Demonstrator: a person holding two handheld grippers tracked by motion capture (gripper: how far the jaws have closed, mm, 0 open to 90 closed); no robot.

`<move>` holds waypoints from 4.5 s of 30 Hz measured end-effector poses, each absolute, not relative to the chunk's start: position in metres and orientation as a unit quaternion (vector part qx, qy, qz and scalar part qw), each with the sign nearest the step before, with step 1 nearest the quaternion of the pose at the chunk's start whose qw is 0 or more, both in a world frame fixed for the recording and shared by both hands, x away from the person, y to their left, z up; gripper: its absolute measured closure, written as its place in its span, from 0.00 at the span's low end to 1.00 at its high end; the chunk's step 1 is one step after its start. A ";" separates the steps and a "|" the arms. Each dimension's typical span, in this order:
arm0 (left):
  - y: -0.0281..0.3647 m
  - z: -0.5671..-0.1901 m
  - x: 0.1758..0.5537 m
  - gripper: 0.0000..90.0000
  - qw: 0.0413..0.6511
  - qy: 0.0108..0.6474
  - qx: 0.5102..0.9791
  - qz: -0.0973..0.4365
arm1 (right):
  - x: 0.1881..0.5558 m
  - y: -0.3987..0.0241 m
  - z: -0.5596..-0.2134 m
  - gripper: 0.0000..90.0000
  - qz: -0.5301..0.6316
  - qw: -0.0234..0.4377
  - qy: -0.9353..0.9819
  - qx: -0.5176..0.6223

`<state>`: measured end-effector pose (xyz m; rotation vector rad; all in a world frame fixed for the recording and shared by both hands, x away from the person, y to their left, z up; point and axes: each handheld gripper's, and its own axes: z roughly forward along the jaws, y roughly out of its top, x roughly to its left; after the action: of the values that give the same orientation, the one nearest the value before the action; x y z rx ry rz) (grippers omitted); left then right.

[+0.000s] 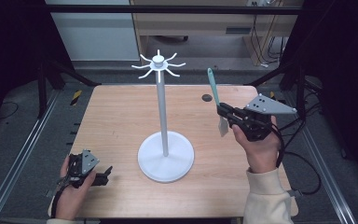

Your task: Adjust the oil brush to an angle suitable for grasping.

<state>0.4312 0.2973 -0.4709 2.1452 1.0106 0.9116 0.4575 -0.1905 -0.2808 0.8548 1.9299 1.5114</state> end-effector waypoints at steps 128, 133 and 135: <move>0.294 -0.473 0.432 0.02 0.285 0.372 0.821 0.328 | 0.439 -0.120 -0.261 0.91 0.595 0.226 0.730 0.250; 0.293 -0.473 0.432 0.02 0.285 0.372 0.821 0.328 | 0.440 -0.117 -0.262 0.91 0.594 0.228 0.730 0.249; 0.294 -0.473 0.432 0.02 0.285 0.372 0.821 0.328 | 0.440 -0.117 -0.262 0.91 0.592 0.228 0.732 0.249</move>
<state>0.4318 0.2935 -0.4734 2.1952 0.9939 0.8770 0.4396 -0.1169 -0.2622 0.6849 2.0148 1.6305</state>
